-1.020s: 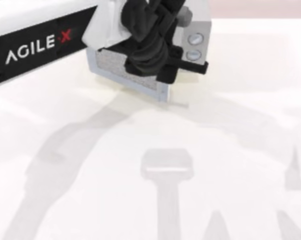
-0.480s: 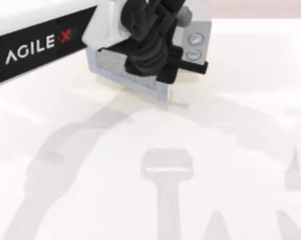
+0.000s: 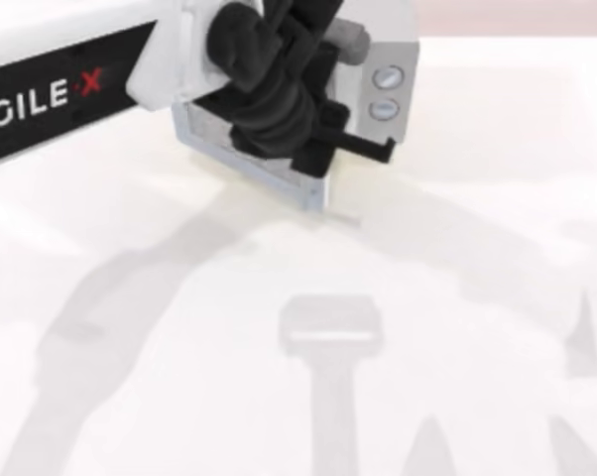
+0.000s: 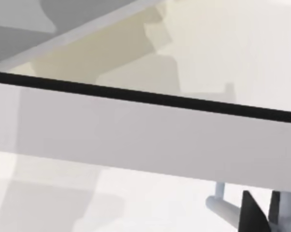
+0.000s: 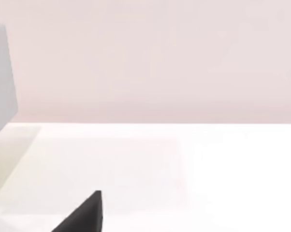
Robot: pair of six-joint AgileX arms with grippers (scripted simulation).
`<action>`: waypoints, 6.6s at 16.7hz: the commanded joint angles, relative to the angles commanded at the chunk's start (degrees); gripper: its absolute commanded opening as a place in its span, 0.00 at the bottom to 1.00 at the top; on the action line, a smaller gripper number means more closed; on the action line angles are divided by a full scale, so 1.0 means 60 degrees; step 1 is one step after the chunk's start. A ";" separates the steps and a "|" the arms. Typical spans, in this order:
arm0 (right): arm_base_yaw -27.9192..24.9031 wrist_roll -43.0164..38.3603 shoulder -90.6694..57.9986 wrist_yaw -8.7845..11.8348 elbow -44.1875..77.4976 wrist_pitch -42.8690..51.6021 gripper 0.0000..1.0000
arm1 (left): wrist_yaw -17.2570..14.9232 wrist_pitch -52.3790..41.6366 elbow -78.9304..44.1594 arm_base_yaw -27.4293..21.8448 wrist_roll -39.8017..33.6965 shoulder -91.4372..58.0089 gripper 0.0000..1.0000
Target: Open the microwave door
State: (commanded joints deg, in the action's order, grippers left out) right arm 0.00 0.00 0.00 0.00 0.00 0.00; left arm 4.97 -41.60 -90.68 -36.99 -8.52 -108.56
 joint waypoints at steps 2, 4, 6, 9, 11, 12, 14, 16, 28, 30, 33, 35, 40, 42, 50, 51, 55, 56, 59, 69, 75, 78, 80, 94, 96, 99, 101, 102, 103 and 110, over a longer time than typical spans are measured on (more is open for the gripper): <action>0.0000 0.0000 0.0000 0.0000 0.0000 0.0000 1.00 | -0.0070 0.0025 0.0158 0.0036 0.0147 0.0071 0.00; 0.0000 0.0000 0.0000 0.0000 0.0000 0.0000 1.00 | -0.0070 0.0025 0.0158 0.0036 0.0147 0.0071 0.00; 0.0000 0.0000 0.0000 0.0000 0.0000 0.0000 1.00 | -0.0070 0.0025 0.0158 0.0036 0.0147 0.0071 0.00; 0.0000 0.0000 0.0000 0.0000 0.0000 0.0000 1.00 | -0.0070 0.0025 0.0158 0.0036 0.0147 0.0071 0.00; 0.0000 0.0000 0.0000 0.0000 0.0000 0.0000 1.00 | -0.0070 0.0025 0.0158 0.0036 0.0147 0.0071 0.00; 0.0000 0.0000 0.0000 0.0000 0.0000 0.0000 1.00 | -0.0070 0.0025 0.0158 0.0036 0.0147 0.0071 0.00; 0.0000 0.0000 0.0000 0.0000 0.0000 0.0000 1.00 | -0.0070 0.0025 0.0158 0.0036 0.0147 0.0071 0.00; 0.0000 0.0000 0.0000 0.0000 0.0000 0.0000 1.00 | -0.0070 0.0025 0.0158 0.0036 0.0147 0.0071 0.00; 0.0000 0.0000 0.0000 0.0000 0.0000 0.0000 1.00 | -0.0152 0.0030 0.0191 -0.0010 0.0141 0.0080 0.00; 0.0000 0.0000 0.0000 0.0000 0.0000 0.0000 1.00 | -0.0291 0.0089 0.0432 0.0092 0.0427 0.0257 0.00; 0.0000 0.0000 0.0000 0.0000 0.0000 0.0000 1.00 | -0.0621 0.0270 0.0859 0.0292 0.1070 0.0672 0.00; 0.0000 0.0000 0.0000 0.0000 0.0000 0.0000 1.00 | -0.0733 0.0280 0.1050 0.0359 0.1288 0.0758 0.00; 0.0000 0.0000 0.0000 0.0000 0.0000 0.0000 1.00 | -0.0733 0.0280 0.1051 0.0359 0.1290 0.0758 0.00; 0.0000 0.0000 0.0000 0.0000 0.0000 0.0000 1.00 | -0.0733 0.0280 0.1051 0.0359 0.1290 0.0758 0.00; 0.0000 0.0000 0.0000 0.0000 0.0000 0.0000 1.00 | -0.0733 0.0280 0.1051 0.0359 0.1290 0.0758 0.00; 0.0000 0.0000 0.0000 0.0000 0.0000 0.0000 1.00 | -0.0733 0.0280 0.1051 0.0359 0.1290 0.0758 0.00; 0.0000 0.0000 0.0000 0.0000 0.0000 0.0000 1.00 | -0.0733 0.0280 0.1051 0.0359 0.1290 0.0758 0.00; 0.0000 0.0000 0.0000 0.0000 0.0000 0.0000 1.00 | -0.0733 0.0280 0.1051 0.0359 0.1290 0.0758 0.00; 0.0000 0.0000 0.0000 0.0000 0.0000 0.0000 1.00 | -0.0733 0.0280 0.1051 0.0359 0.1290 0.0758 0.00; 0.0000 0.0000 0.0000 0.0000 0.0000 0.0000 1.00 | -0.1461 0.0371 0.1783 0.0775 0.2536 0.1361 0.00; 0.0000 0.0000 0.0000 0.0000 0.0000 0.0000 1.00 | -0.1461 0.0371 0.1783 0.0775 0.2536 0.1361 0.00; 0.0000 0.0000 0.0000 0.0000 0.0000 0.0000 1.00 | -0.1461 0.0371 0.1783 0.0775 0.2536 0.1361 0.00; 0.0000 0.0000 0.0000 0.0000 0.0000 0.0000 1.00 | -0.1461 0.0371 0.1783 0.0775 0.2536 0.1361 0.00; 0.0000 0.0000 0.0000 0.0000 0.0000 0.0000 1.00 | -0.1538 0.0363 0.1803 0.0739 0.2530 0.1366 0.00; 0.0000 0.0000 0.0000 0.0000 0.0000 0.0000 1.00 | -0.1684 0.0331 0.1935 0.0862 0.2823 0.1461 0.00; 0.0000 0.0000 0.0000 0.0000 0.0000 0.0000 1.00 | -0.2051 0.0348 0.2146 0.1139 0.3536 0.1764 0.00; 0.0000 0.0000 0.0000 0.0000 0.0000 0.0000 1.00 | -0.2226 0.0295 0.2312 0.1277 0.3876 0.1853 0.00; 0.0000 0.0000 0.0000 0.0000 0.0000 0.0000 1.00 | -0.2248 0.0280 0.2341 0.1295 0.3919 0.1859 0.00; 0.0000 0.0000 0.0000 0.0000 0.0000 0.0000 1.00 | -0.2248 0.0280 0.2341 0.1295 0.3919 0.1859 0.00; 0.0000 0.0000 0.0000 0.0000 0.0000 0.0000 1.00 | -0.2248 0.0280 0.2341 0.1295 0.3919 0.1859 0.00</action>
State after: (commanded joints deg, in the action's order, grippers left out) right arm 0.00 0.00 0.00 0.00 0.00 0.00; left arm -8.52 -39.92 -76.63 -29.22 14.99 -97.41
